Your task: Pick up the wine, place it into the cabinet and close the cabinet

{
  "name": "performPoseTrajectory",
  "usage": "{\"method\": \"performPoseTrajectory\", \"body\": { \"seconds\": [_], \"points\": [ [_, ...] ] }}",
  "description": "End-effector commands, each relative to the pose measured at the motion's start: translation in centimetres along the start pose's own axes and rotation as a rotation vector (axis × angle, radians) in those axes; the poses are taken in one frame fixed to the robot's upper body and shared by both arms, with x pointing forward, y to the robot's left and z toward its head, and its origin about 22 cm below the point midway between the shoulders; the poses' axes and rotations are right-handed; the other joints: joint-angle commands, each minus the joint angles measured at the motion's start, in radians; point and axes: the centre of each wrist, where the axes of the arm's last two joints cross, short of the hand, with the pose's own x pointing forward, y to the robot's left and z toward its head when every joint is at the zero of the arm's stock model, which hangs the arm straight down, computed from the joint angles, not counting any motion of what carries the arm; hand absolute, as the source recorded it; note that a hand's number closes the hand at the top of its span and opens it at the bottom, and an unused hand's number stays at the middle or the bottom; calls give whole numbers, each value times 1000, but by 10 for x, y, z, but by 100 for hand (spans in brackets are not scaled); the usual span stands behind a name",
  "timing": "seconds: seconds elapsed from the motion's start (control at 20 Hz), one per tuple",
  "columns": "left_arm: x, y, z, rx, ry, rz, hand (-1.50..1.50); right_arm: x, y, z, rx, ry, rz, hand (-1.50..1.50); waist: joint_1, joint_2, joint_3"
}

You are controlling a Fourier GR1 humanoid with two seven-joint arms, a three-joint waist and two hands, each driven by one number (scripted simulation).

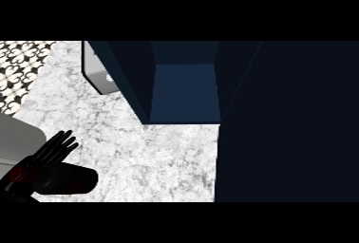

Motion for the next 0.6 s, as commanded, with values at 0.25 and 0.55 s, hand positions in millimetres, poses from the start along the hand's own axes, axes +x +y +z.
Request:
{"method": "performPoseTrajectory", "body": {
  "seconds": [0.25,0.55],
  "points": [
    [-30,0,9,-52,-33,40,-150,31,6,31,34,-61,-14,-150,-4,-1,-1],
    [-33,-1,-17,-74,-34,33,-150,22,9,16,25,-67,-25,-150,-2,1,-1]
  ]
}}
